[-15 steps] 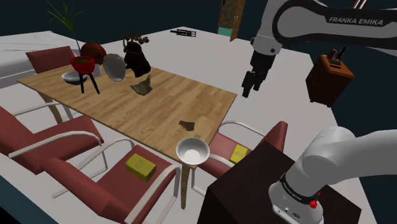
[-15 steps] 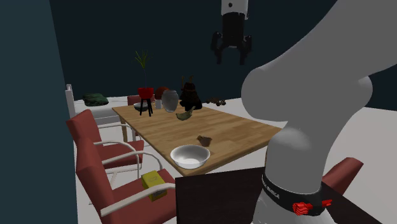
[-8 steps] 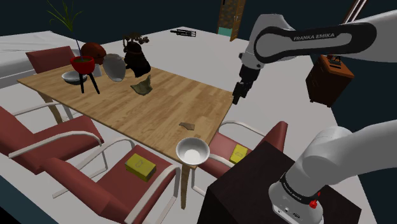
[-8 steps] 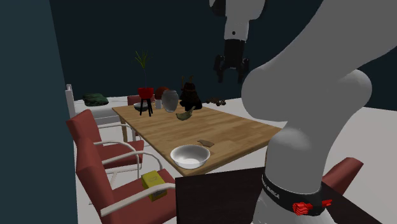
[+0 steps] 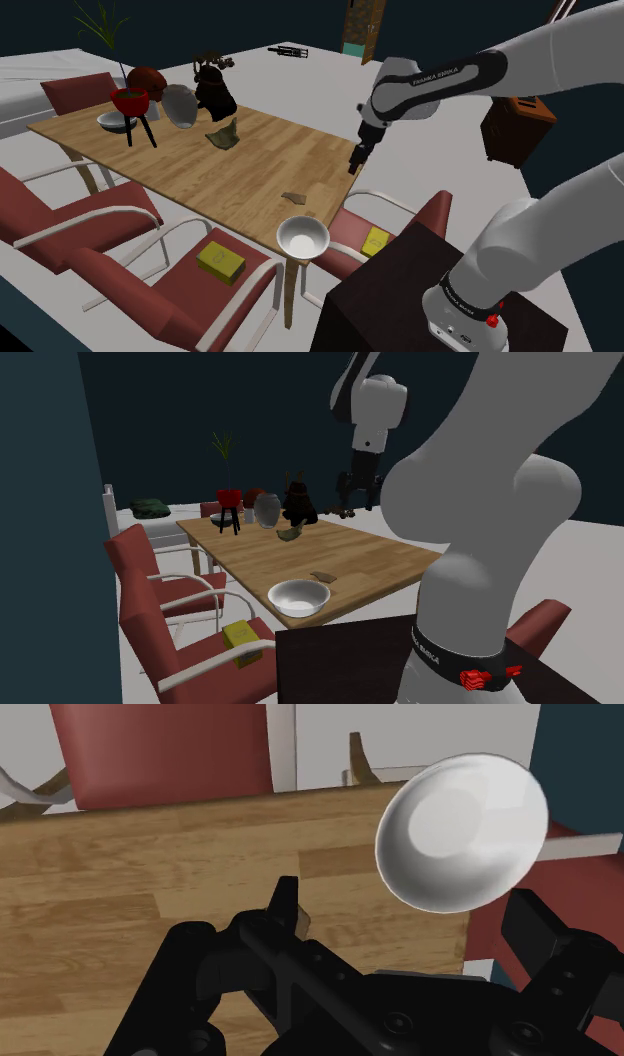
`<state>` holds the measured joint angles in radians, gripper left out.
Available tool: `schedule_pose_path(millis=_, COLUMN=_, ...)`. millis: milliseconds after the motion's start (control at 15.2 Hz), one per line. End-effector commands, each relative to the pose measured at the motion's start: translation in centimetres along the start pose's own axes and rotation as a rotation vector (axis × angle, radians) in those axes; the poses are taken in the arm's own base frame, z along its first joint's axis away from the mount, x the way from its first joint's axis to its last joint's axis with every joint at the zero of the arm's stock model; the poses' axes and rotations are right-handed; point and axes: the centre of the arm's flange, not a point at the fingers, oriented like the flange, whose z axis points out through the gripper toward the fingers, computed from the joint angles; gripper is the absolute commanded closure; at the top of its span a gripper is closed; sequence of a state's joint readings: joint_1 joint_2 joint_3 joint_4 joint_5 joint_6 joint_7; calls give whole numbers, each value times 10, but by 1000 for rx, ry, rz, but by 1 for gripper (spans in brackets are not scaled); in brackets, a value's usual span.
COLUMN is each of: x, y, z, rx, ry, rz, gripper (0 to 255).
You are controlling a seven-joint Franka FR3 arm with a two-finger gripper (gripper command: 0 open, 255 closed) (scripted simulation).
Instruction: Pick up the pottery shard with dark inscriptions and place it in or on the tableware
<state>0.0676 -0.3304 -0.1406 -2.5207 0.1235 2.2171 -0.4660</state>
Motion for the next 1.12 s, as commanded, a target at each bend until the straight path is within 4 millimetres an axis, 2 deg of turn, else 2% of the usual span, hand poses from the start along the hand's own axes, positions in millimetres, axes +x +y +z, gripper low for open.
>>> schedule_pose_path(millis=0, x=13, y=12, z=20, rx=12, ry=12, rz=-30, gripper=0)
schedule_pose_path(millis=528, x=67, y=52, z=102, rx=66, ry=54, rz=-141, gripper=0)
schedule_pose_path(millis=1056, x=127, y=80, z=184, rx=120, ry=96, rz=-253, gripper=0)
